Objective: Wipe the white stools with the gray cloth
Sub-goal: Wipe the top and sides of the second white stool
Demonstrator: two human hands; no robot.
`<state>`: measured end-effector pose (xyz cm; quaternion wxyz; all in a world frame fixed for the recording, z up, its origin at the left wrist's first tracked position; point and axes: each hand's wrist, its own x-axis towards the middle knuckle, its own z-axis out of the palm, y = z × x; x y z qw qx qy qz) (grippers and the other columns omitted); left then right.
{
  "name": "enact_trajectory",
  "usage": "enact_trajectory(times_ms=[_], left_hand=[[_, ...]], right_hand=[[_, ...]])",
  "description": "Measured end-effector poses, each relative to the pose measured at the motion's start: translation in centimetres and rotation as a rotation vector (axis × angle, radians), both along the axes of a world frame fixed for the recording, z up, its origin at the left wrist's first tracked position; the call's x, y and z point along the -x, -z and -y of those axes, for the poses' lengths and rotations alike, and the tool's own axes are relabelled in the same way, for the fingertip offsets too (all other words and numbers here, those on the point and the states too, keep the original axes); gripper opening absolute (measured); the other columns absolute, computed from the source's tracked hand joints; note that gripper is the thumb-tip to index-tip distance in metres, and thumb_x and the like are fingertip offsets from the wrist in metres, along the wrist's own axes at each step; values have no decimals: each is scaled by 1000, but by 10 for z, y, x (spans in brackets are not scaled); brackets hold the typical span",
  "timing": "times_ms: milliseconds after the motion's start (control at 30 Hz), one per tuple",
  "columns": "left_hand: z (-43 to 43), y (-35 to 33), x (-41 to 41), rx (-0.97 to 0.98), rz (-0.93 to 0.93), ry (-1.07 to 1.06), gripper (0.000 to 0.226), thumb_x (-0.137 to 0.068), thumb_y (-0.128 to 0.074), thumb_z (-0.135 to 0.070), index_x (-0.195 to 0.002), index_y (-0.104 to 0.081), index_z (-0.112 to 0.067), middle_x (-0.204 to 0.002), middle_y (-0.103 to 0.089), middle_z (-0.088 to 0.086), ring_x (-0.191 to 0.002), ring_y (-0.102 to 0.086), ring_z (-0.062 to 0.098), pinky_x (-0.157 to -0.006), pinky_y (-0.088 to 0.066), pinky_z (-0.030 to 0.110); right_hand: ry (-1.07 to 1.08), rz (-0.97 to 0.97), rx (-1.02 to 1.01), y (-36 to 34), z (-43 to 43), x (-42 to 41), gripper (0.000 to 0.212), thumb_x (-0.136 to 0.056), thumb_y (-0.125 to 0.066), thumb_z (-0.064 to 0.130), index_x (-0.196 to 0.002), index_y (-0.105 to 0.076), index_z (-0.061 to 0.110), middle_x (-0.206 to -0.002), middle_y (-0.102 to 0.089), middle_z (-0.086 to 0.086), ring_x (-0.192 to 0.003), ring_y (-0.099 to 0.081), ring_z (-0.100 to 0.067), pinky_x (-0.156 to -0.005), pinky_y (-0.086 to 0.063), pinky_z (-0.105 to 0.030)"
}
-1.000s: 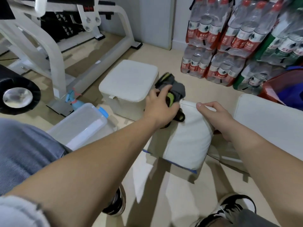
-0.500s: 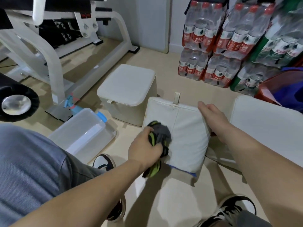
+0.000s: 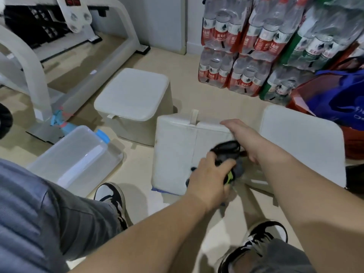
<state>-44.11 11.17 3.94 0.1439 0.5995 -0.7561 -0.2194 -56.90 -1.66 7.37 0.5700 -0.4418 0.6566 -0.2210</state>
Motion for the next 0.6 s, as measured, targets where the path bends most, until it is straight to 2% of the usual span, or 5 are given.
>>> enact_trajectory(times_ms=[100, 233, 467, 533, 600], left_hand=[[-38, 20, -20, -168, 33, 116, 61, -86, -67, -28, -142, -44, -39, -129, -39, 10, -100, -56, 39, -73, -54, 44], [-69, 20, -75, -322, 81, 82, 47, -86, -58, -32, -133, -54, -34, -126, -43, 3, -97, -63, 37, -76, -54, 42], [-10, -52, -145, -82, -384, -706, 38, -93, -59, -20, -130, -59, -29, -128, -54, 6, -106, -56, 27, -100, -47, 37], [24, -75, -160, -116, -513, -730, 44, -88, -57, -18, -131, -59, -30, -126, -60, 8, -107, -60, 26, -100, -51, 40], [48, -91, -172, -226, -592, -700, 44, -84, -59, -19, -127, -61, -30, -118, -66, 7, -107, -64, 27, -98, -55, 40]], right_hand=[[7, -87, 88, 6, 0, -6, 30, -93, -54, 52, -115, -71, 41, -131, -65, 3, -119, -60, -24, -100, -51, -36], [-1, -103, 59, 0, -4, -10, 38, -102, -47, 58, -127, -66, 36, -134, -62, 1, -119, -58, -24, -99, -47, -38], [142, -98, -21, -3, -15, -11, 91, -86, -61, 68, -165, -20, 47, -167, -37, -1, -144, -46, -37, -117, -41, -50], [204, -139, -117, -5, -26, -11, 112, -79, -69, 61, -168, -3, 41, -167, -38, -5, -139, -51, -41, -107, -51, -47], [222, -137, -199, -6, -45, -17, 96, -89, -67, 40, -167, -15, 23, -151, -51, -15, -112, -64, -41, -69, -59, -36]])
